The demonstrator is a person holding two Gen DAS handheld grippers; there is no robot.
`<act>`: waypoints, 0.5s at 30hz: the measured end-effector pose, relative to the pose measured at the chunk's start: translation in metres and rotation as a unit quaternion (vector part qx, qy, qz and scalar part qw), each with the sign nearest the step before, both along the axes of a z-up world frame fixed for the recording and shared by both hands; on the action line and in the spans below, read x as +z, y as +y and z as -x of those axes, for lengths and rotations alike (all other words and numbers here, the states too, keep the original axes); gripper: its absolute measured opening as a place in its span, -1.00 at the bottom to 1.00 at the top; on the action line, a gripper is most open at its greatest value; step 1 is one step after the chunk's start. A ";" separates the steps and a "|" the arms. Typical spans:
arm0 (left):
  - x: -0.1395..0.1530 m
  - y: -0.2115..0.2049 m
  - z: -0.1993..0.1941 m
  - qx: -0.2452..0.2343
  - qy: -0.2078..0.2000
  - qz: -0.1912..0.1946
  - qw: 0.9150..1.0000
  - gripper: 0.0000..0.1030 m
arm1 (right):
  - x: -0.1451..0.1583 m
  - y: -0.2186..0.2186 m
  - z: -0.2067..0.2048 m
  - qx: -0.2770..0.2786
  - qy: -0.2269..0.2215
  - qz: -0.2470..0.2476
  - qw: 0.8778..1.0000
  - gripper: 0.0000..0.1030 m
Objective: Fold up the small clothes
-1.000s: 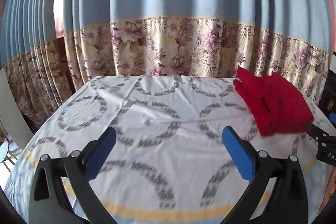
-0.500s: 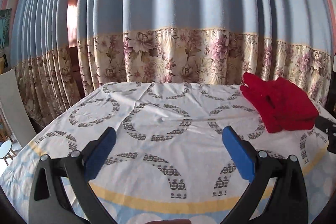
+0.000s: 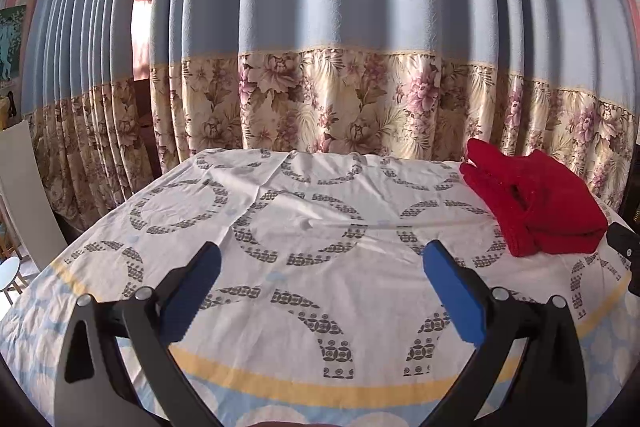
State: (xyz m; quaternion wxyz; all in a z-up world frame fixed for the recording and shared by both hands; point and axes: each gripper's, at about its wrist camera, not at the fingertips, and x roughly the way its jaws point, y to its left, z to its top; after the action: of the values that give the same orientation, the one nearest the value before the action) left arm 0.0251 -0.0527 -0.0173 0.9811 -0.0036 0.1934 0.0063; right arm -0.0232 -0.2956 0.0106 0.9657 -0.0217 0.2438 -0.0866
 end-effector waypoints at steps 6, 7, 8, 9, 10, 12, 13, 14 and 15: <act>0.002 -0.002 0.000 -0.001 -0.003 -0.007 1.000 0.97 | -0.002 0.000 -0.001 -0.001 0.003 0.001 1.000 0.94; 0.002 -0.002 0.000 -0.004 -0.004 -0.006 1.000 0.97 | -0.002 0.000 -0.001 -0.001 0.003 0.001 1.000 0.94; 0.002 -0.002 0.000 -0.004 -0.004 -0.005 1.000 0.97 | -0.002 0.001 -0.001 -0.001 0.003 0.002 1.000 0.94; 0.003 -0.003 0.000 -0.005 -0.004 -0.005 1.000 0.97 | -0.002 0.001 -0.001 -0.001 0.003 0.001 1.000 0.94; 0.003 -0.003 0.001 -0.005 -0.006 -0.007 1.000 0.97 | -0.002 0.001 -0.002 -0.002 0.003 0.002 1.000 0.94; 0.004 -0.004 0.002 -0.002 -0.009 -0.012 1.000 0.97 | -0.003 0.001 -0.002 -0.001 0.004 0.001 1.000 0.94; 0.004 -0.005 0.002 -0.003 -0.009 -0.014 1.000 0.97 | -0.003 0.001 -0.002 -0.002 0.004 0.001 1.000 0.94; 0.003 -0.005 0.002 -0.004 -0.009 -0.014 1.000 0.97 | -0.003 0.001 -0.002 -0.002 0.005 0.002 1.000 0.94; 0.003 -0.006 0.002 -0.004 -0.008 -0.015 1.000 0.97 | -0.003 0.001 -0.002 -0.001 0.006 0.003 1.000 0.94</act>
State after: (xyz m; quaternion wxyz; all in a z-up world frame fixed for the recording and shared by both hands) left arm 0.0235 -0.0583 -0.0142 0.9825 0.0115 0.1857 0.0049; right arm -0.0211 -0.2946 0.0074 0.9640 -0.0246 0.2497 -0.0881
